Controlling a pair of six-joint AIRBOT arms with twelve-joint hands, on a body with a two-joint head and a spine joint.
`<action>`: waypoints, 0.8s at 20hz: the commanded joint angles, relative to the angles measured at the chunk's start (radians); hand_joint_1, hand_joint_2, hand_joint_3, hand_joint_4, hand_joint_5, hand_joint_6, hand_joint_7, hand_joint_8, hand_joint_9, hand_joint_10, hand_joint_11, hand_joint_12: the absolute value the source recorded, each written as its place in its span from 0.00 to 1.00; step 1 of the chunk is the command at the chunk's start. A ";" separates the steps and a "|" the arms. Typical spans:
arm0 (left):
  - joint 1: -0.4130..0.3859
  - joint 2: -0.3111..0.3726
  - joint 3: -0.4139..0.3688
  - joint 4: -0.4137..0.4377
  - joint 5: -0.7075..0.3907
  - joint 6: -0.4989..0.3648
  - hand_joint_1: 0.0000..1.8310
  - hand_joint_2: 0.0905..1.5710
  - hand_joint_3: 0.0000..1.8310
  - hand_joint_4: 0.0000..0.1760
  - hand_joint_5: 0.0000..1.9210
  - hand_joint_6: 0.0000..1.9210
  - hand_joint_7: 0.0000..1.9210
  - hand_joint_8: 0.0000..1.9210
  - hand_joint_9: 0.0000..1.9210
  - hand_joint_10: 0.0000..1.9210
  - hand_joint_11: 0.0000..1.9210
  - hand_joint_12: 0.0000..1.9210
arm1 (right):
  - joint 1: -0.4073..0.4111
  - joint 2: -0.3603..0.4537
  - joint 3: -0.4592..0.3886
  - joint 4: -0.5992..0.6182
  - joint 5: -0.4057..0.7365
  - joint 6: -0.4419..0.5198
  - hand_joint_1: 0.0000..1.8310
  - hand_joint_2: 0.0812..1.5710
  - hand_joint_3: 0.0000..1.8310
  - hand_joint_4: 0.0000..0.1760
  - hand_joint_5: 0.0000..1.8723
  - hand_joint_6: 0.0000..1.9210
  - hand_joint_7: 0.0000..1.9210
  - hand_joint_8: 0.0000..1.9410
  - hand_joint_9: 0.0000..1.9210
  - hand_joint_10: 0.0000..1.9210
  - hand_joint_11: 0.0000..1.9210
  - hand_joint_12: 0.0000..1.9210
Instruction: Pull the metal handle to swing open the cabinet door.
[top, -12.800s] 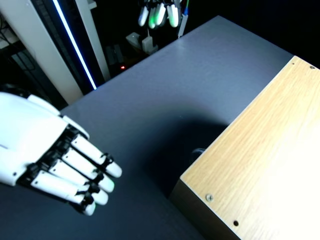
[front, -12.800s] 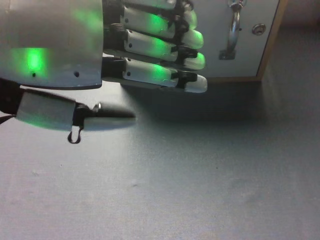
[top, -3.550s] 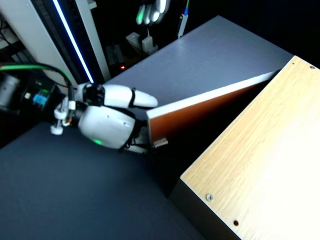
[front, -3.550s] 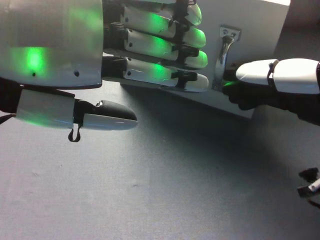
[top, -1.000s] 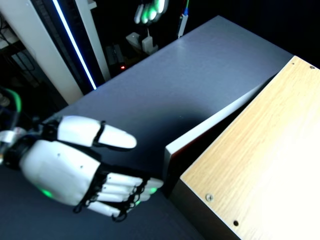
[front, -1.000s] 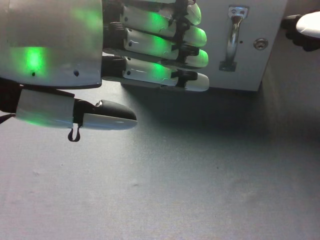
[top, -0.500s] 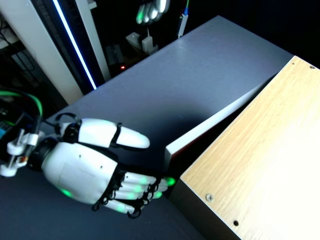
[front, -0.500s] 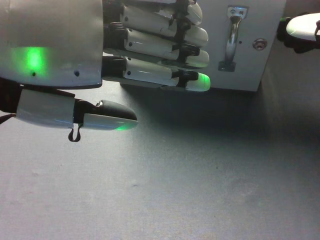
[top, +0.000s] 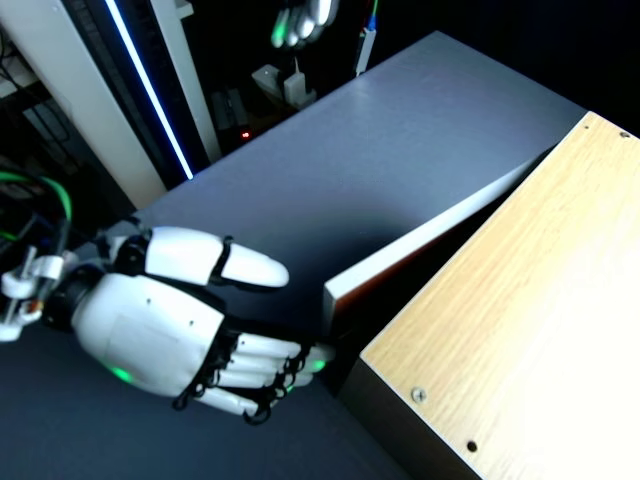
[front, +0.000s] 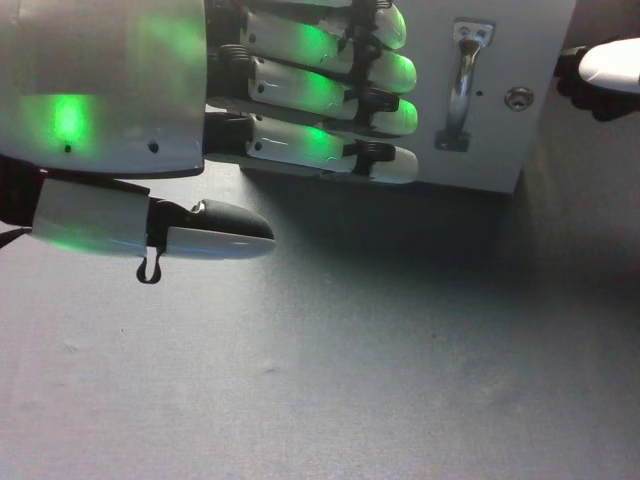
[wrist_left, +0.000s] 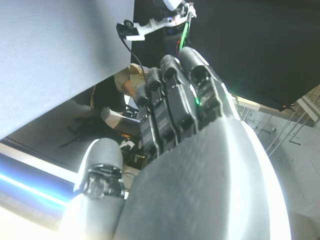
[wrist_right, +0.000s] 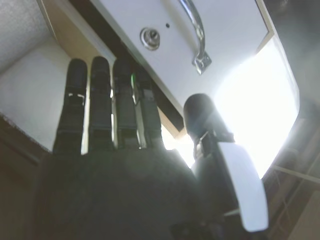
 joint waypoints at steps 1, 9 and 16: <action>-0.010 0.007 0.001 -0.094 -0.023 0.009 0.00 1.00 0.03 0.00 0.21 0.00 0.22 0.00 0.20 0.00 0.02 0.39 | 0.005 0.012 -0.007 0.002 0.111 0.013 0.00 1.00 0.03 0.00 0.20 0.00 0.20 0.00 0.19 0.00 0.00 0.47; -0.010 0.007 0.001 -0.094 -0.023 0.009 0.00 1.00 0.03 0.00 0.21 0.00 0.22 0.00 0.20 0.00 0.03 0.40 | -0.022 0.055 -0.091 -0.017 0.110 0.064 0.00 1.00 0.03 0.00 0.19 0.00 0.20 0.00 0.19 0.00 0.00 0.46; -0.010 0.007 0.001 -0.094 -0.023 0.009 0.00 1.00 0.03 0.00 0.21 0.00 0.22 0.00 0.20 0.00 0.03 0.40 | -0.042 0.073 -0.148 -0.036 0.111 0.127 0.00 1.00 0.04 0.00 0.19 0.00 0.20 0.00 0.19 0.00 0.00 0.46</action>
